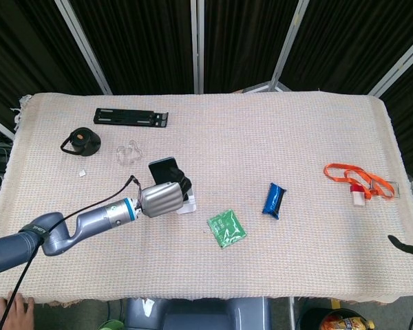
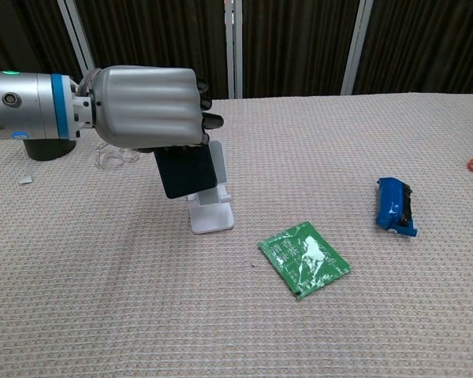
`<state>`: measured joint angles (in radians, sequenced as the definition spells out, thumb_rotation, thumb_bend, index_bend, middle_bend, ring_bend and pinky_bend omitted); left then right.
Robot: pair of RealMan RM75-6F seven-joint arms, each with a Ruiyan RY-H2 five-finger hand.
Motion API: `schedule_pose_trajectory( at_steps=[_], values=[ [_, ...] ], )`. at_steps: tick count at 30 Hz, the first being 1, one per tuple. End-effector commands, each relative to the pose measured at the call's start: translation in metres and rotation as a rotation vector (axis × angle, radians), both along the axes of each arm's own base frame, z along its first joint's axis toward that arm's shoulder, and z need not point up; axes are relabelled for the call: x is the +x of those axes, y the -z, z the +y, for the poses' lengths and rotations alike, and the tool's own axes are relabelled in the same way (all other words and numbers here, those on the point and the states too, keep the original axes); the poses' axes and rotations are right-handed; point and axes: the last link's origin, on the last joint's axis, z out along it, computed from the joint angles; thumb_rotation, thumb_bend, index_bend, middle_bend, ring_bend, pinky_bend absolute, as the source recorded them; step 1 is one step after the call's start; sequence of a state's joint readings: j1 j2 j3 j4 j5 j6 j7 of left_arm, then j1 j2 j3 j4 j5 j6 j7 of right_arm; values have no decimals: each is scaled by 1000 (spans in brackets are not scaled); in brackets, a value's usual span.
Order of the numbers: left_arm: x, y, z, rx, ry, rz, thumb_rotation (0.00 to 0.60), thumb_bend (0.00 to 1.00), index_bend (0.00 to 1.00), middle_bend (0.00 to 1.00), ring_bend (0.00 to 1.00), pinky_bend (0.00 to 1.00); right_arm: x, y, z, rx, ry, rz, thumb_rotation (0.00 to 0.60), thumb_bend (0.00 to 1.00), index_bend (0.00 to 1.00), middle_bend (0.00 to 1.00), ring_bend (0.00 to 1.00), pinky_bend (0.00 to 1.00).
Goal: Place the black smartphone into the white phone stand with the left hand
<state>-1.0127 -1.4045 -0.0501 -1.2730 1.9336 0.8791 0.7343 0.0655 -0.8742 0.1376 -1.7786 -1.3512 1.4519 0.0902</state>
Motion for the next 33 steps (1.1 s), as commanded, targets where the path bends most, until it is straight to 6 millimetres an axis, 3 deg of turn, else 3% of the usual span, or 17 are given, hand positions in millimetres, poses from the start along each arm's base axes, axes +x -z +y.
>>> schedule_pose_trajectory(
  at_steps=[1,26,29,33],
  values=[
    [1,2,1,7,13,21,600,0,617,392,460,439,0,0,0,1,0,1,600,0,0,0,0,0],
    [8,19,1,13,25,34,600,0,592,380,460,439,-2,1,1,3,11,6,600,0,0,0,0,0],
    [8,21,2,10,23,30,600,0,478,284,376,406,-2,1,1,3,13,7,600,0,0,0,0,0],
    [4,25,3,2,7,50,600,0,135,19,23,229,-3,1,1,2,18,10,600,0,0,0,0,0]
  ],
)
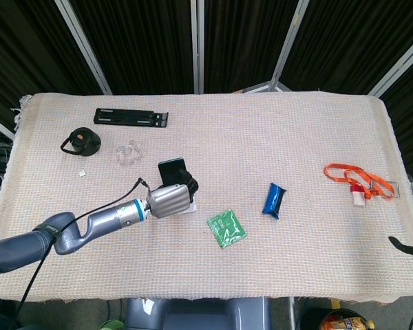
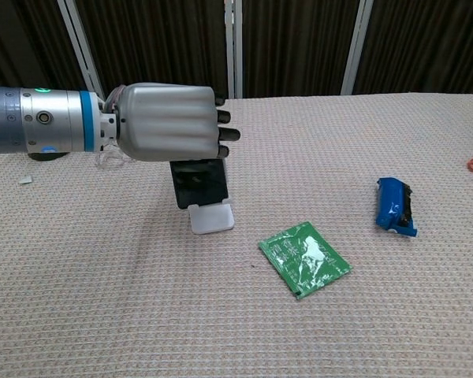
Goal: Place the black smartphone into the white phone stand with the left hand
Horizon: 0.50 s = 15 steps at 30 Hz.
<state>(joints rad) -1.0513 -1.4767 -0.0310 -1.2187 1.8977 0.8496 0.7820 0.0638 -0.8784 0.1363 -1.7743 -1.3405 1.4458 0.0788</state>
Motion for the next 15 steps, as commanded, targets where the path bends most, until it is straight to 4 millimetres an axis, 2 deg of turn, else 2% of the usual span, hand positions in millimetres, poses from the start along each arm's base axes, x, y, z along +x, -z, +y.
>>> schedule_pose_trajectory(
  at_steps=[1,3,10,12,15],
  values=[
    [-2,2,1,0,-18,14,600,0,87,4,3,199,0,0,0,-1,2,3,600,0,0,0,0,0],
    [-2,1,3,13,-39,11,600,0,9,0,0,147,0,1,0,1,2,4,600,0,0,0,0,0],
    [2,-10,2,43,-25,-7,600,0,0,0,0,110,0,1,0,1,1,3,600,0,0,0,0,0],
    [6,-20,0,40,-57,-86,600,0,0,0,0,63,1,1,0,2,-1,0,600,0,0,0,0,0],
    [7,-40,-10,13,-200,-331,600,0,0,0,0,2,1,-1,1,0,-5,-6,600,0,0,0,0,0]
  ],
)
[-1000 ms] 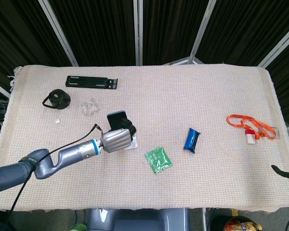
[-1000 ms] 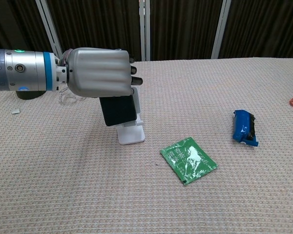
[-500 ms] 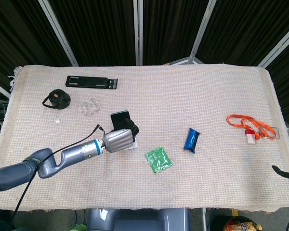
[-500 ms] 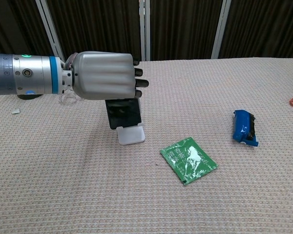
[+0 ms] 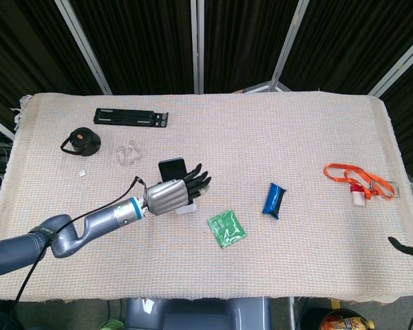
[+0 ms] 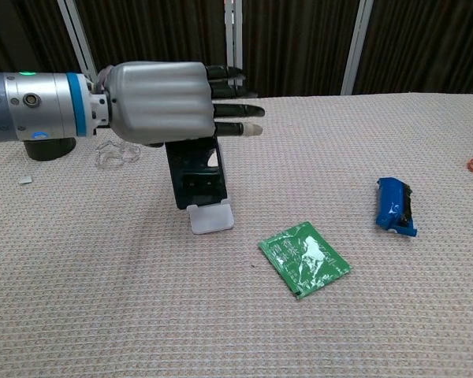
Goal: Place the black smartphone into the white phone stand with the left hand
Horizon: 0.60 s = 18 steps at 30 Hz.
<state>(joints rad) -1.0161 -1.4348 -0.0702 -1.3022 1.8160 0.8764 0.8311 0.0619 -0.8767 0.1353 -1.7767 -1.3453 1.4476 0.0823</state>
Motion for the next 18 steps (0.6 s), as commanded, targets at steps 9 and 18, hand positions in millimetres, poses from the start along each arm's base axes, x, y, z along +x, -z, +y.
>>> schedule_pose_trajectory(
  at_steps=[9,18],
  values=[
    [-55,-95,-78,17,-673,-853,600,0,0,0,0,0,2,-2,4,-3,-14,5,600,0,0,0,0,0],
    [-151,-134,-169,154,-1010,-1134,600,0,0,0,0,0,6,1,3,14,-34,-5,600,0,0,0,0,0]
  ],
)
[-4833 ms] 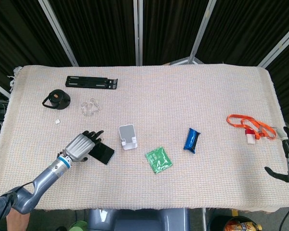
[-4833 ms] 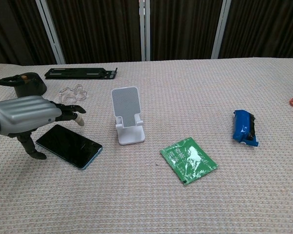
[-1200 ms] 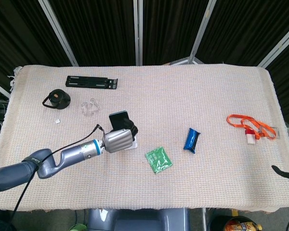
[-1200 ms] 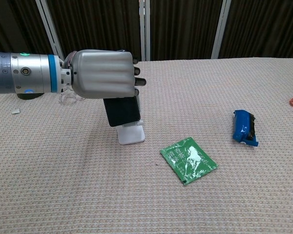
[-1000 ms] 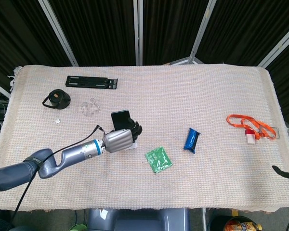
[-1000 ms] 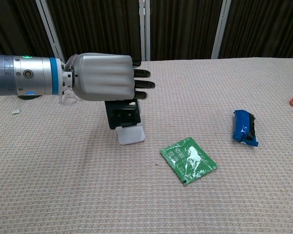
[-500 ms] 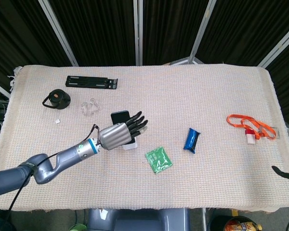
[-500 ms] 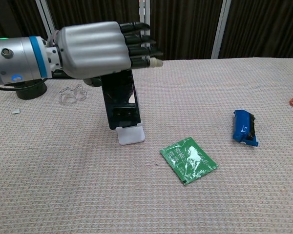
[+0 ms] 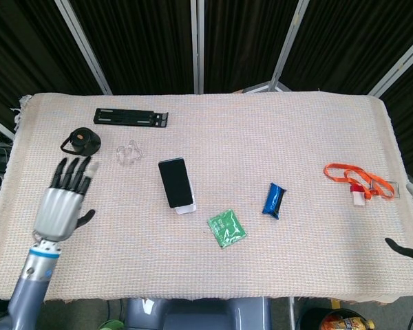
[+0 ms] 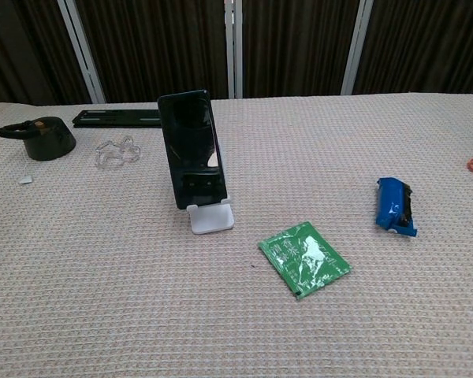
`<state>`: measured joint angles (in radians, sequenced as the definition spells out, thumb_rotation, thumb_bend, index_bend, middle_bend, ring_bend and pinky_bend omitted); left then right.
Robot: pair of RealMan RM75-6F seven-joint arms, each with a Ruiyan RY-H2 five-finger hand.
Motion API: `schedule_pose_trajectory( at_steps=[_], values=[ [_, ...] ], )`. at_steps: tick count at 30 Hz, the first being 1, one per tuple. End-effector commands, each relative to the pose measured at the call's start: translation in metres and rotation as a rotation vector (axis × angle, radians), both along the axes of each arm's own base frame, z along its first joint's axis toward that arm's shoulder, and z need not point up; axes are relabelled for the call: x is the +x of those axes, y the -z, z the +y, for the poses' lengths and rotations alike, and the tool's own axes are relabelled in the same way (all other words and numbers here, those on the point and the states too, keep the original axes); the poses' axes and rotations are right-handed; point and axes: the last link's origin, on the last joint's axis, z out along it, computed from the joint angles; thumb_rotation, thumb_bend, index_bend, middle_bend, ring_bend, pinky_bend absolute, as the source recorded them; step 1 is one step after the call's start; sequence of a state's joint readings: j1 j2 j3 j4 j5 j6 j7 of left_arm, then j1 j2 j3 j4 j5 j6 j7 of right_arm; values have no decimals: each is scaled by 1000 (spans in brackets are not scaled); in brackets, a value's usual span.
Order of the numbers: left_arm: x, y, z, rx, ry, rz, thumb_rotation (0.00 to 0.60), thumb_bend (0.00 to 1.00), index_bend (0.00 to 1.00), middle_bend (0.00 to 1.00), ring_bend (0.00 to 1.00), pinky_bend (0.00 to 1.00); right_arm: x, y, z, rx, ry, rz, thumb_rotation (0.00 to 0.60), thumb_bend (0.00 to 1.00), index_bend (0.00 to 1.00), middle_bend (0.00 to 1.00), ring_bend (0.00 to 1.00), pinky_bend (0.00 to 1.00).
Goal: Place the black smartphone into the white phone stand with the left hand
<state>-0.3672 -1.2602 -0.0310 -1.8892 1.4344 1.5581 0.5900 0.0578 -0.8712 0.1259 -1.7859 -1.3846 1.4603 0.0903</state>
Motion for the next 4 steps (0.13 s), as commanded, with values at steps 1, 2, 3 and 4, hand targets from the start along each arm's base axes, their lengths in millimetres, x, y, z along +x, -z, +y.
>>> schedule_pose_trajectory(
  at_steps=[1,2,3,4],
  values=[
    [-41,-20,-44,20,-142,-131,600,0,0,0,0,0,1,0,1,0,-5,-1,600,0,0,0,0,0],
    [-44,-21,-46,23,-143,-136,600,0,0,0,0,0,1,-1,1,-1,-6,-1,600,0,0,0,0,0],
    [-48,-22,-49,23,-146,-145,600,0,0,0,0,0,2,-1,2,-1,-7,-1,600,0,0,0,0,0],
    [-51,-22,-52,12,-147,-153,600,0,0,0,0,0,2,-1,2,0,-10,-2,600,0,0,0,0,0]
  ],
)
